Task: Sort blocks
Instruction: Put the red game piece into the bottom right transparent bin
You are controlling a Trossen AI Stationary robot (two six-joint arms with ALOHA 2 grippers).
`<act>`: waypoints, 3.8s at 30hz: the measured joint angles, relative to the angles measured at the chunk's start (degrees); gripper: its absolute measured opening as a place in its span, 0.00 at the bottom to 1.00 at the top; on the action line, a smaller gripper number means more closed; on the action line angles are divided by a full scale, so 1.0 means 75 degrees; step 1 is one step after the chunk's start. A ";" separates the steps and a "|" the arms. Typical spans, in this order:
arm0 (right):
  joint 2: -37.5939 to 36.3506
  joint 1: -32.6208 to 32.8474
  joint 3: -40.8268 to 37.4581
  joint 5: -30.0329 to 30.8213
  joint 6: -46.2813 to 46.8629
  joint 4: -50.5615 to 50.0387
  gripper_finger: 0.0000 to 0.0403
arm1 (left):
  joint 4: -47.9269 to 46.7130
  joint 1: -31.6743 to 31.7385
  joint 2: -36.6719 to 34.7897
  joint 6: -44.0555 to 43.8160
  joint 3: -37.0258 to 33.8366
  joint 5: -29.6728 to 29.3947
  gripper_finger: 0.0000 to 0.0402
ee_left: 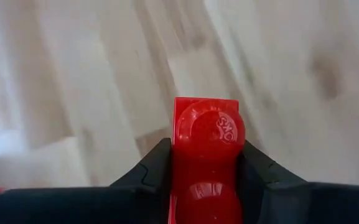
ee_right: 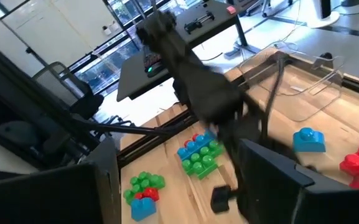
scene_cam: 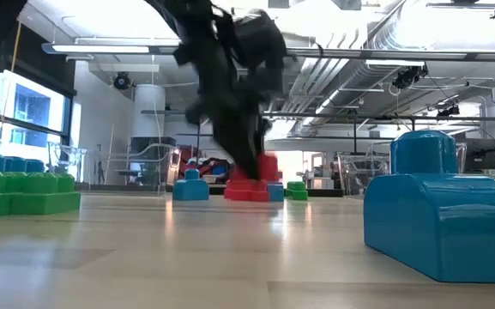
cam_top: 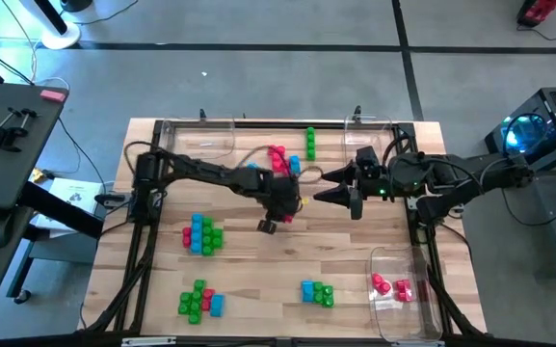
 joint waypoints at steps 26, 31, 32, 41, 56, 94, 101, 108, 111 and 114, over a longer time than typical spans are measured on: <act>0.1917 -0.0328 0.0000 -0.0006 -0.3617 -0.0372 0.52 | 0.0686 -0.0647 -0.2825 -0.2075 0.0031 -0.0562 0.22; 0.1917 -0.0370 0.0000 -0.0149 -0.3617 -0.0451 0.52 | 0.0745 -0.0829 -0.2719 -0.2001 0.0028 -0.0908 0.22; 0.1917 -0.0370 0.0000 -0.0151 -0.3617 -0.0472 0.52 | 0.0798 -0.0829 -0.2724 -0.2001 0.0028 -0.0938 0.22; 0.1970 -0.0374 0.0000 -0.0441 -0.3640 -0.0458 0.52 | 0.0817 -0.0777 -0.3007 -0.2059 0.0031 -0.1131 0.22; 0.1970 -0.0581 0.0000 -0.0301 -0.3824 -0.0452 0.25 | 0.1179 -0.0776 -0.3005 -0.2059 0.0031 -0.0950 0.22; 0.1361 0.0644 -0.0038 -0.2992 -0.0404 -0.4825 0.00 | 0.0107 -0.0081 -0.5360 -0.3899 -0.2575 -0.0220 0.51; 0.1344 0.3017 -0.0651 -0.3910 0.2470 -0.6320 0.00 | 0.3202 -0.0293 -0.6570 -0.5893 -0.4701 -0.0314 0.51; 0.1349 0.4212 -0.1528 -0.4430 0.4613 -0.6321 0.00 | 0.3438 -0.0144 -0.6552 -0.5432 -0.4485 -0.0544 0.51; 0.1346 0.4271 -0.1655 -0.4534 0.5244 -0.6343 0.03 | 0.3310 0.0002 -0.6355 -0.5043 -0.4179 -0.0544 0.51; 0.1346 0.4213 -0.1561 -0.4771 0.5331 -0.6341 0.13 | 0.3029 0.0232 -0.6032 -0.4718 -0.3718 -0.0597 0.51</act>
